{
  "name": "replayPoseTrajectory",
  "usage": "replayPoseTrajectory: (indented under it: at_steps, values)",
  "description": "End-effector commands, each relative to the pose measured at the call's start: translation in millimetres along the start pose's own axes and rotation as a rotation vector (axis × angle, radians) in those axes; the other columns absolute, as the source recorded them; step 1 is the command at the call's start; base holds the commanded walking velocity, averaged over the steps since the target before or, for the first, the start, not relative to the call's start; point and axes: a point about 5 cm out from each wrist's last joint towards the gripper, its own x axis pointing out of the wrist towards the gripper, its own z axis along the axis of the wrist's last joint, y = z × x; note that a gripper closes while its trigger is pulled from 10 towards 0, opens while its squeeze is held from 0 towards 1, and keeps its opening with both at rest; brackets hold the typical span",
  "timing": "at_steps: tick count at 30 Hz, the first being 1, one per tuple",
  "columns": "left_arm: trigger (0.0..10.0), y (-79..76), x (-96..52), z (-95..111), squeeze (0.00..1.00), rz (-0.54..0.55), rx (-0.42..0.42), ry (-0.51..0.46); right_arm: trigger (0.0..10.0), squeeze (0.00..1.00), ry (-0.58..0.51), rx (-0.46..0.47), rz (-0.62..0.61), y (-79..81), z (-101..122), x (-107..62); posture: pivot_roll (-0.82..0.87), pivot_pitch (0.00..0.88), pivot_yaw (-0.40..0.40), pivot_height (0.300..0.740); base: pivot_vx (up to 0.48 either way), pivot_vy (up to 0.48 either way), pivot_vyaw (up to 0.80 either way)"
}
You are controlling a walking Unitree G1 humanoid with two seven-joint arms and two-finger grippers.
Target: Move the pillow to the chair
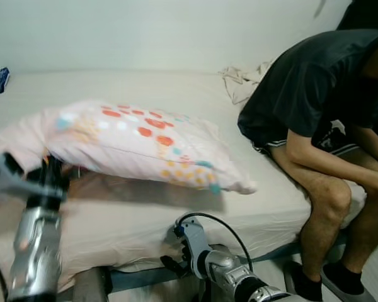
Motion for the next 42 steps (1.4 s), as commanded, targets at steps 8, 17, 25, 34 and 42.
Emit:
replayPoseTrajectory:
  at_steps: [8,17,25,34,42]
  values:
    - [10.0,2.5,-49.1,-10.7,0.0,-0.154,0.098,0.217,10.0,0.0,-0.042,-0.002,0.025,3.5,10.8,2.7,0.14,0.054,-0.138,0.652,0.0,0.0,0.0]
    - [10.0,18.4,-58.3,-28.3,0.0,-0.054,0.173,0.319,10.0,0.0,-0.036,0.003,0.037,6.0,8.3,3.2,0.14,0.064,-0.136,0.697,0.0,0.0,0.0]
    - [10.0,9.8,-61.0,-50.3,0.0,-0.071,0.118,0.369,10.0,0.0,-0.031,0.008,0.047,5.0,6.5,2.2,0.13,0.065,-0.139,0.732,0.0,0.0,0.0]
    - [10.0,44.7,-81.8,-70.4,0.0,0.139,0.12,0.457,10.0,0.0,-0.02,0.016,0.028,3.8,3.7,1.7,0.12,0.067,-0.138,0.74,0.0,0.0,0.0]
    - [10.0,79.5,-124.7,-91.1,0.0,0.399,0.072,0.571,10.0,0.0,0.009,0.005,0.02,2.2,-3.5,-0.2,0.12,0.068,-0.143,0.74,-0.231,0.0,0.0]
